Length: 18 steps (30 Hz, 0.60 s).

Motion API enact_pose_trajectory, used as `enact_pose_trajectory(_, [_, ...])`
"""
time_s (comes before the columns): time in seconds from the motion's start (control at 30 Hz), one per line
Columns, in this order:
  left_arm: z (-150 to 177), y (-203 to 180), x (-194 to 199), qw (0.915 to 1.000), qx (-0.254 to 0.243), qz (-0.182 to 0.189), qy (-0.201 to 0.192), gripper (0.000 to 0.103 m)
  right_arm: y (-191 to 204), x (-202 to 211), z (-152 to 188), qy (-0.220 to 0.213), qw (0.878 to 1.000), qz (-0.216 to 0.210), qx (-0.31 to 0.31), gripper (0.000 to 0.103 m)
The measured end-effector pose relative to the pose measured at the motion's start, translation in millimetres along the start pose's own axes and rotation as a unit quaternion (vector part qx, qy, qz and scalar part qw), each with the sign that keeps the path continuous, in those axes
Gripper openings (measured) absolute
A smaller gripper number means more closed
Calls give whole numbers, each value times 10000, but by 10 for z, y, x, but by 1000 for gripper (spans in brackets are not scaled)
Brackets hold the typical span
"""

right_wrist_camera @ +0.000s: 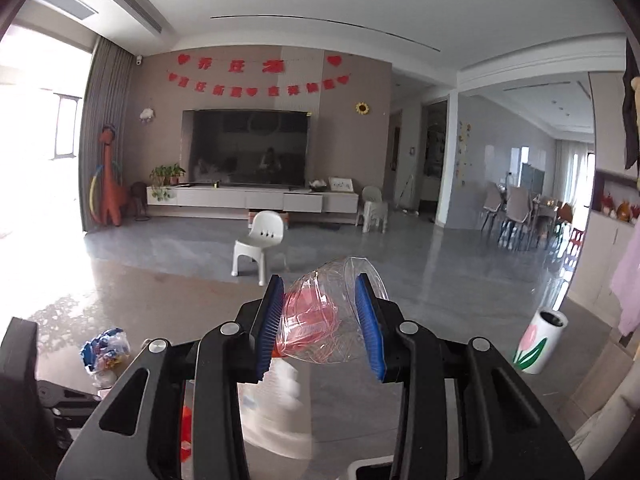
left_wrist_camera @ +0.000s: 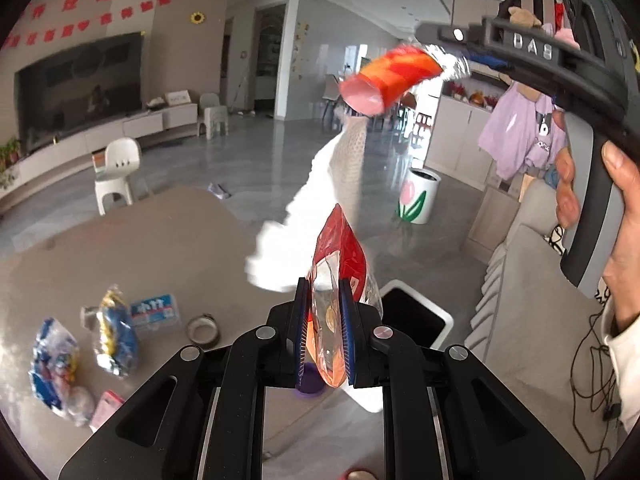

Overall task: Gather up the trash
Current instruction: 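Carry both bottles over the white bin and open both tools to drop them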

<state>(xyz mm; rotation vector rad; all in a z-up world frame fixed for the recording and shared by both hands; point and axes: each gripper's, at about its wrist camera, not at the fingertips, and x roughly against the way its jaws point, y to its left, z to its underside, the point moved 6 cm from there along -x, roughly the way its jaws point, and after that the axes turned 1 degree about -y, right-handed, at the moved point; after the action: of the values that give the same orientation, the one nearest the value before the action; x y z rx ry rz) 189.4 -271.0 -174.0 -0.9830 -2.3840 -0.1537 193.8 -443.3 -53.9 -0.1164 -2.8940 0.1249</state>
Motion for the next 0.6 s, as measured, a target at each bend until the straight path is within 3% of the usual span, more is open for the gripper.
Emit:
enact_pose_trajectory(0.27, [-187, -177, 25, 9997, -165, 129, -145, 14, -347, 94, 179, 221, 9989, 415, -32, 39])
enact_pose_trajectory(0.6, [-127, -885, -766, 9965, -303, 739, 240, 14, -1038, 133, 805, 592, 9924, 1078, -38, 39])
